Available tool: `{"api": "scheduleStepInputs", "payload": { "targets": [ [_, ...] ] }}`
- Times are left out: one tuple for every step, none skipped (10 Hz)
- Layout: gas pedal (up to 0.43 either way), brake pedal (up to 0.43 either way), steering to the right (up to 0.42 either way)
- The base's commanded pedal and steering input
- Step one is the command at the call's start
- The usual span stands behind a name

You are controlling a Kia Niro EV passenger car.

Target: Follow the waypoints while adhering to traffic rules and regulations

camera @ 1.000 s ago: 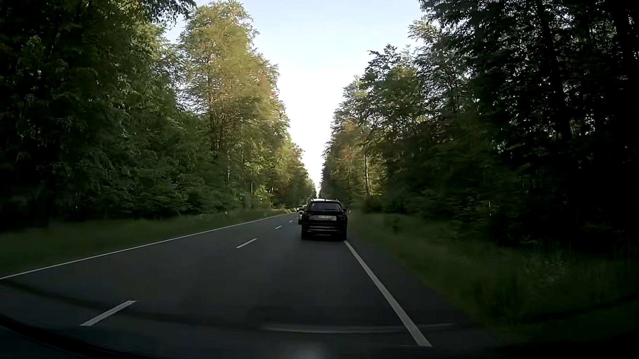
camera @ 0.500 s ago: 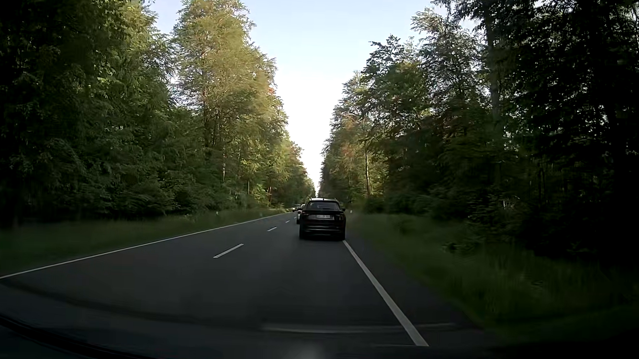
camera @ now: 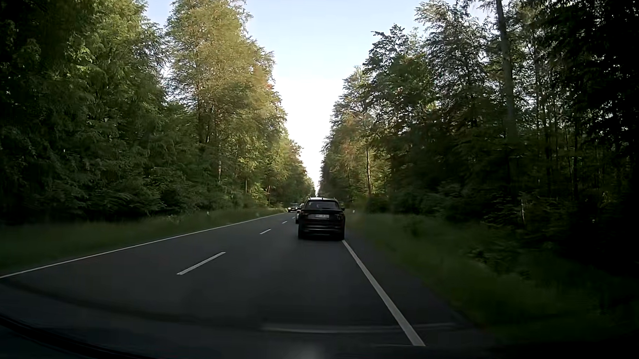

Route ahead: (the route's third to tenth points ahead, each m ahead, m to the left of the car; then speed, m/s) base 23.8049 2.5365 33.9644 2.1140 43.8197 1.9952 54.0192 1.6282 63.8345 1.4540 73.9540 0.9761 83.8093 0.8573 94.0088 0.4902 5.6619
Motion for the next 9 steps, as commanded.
{"api": "scheduleStepInputs", "payload": {
  "targets": [
    [0.0, 0.006, -0.001],
    [0.0, 0.006, -0.001],
    [0.0, 0.0, -0.001],
    [0.0, 0.0, 0.0],
    [0.0, 0.006, -0.001],
    [0.0, 0.0, 0.0],
    [0.0, 0.0, 0.0],
    [0.0, 0.0, 0.0],
    [0.0, 0.0, 0.0]
  ]
}}
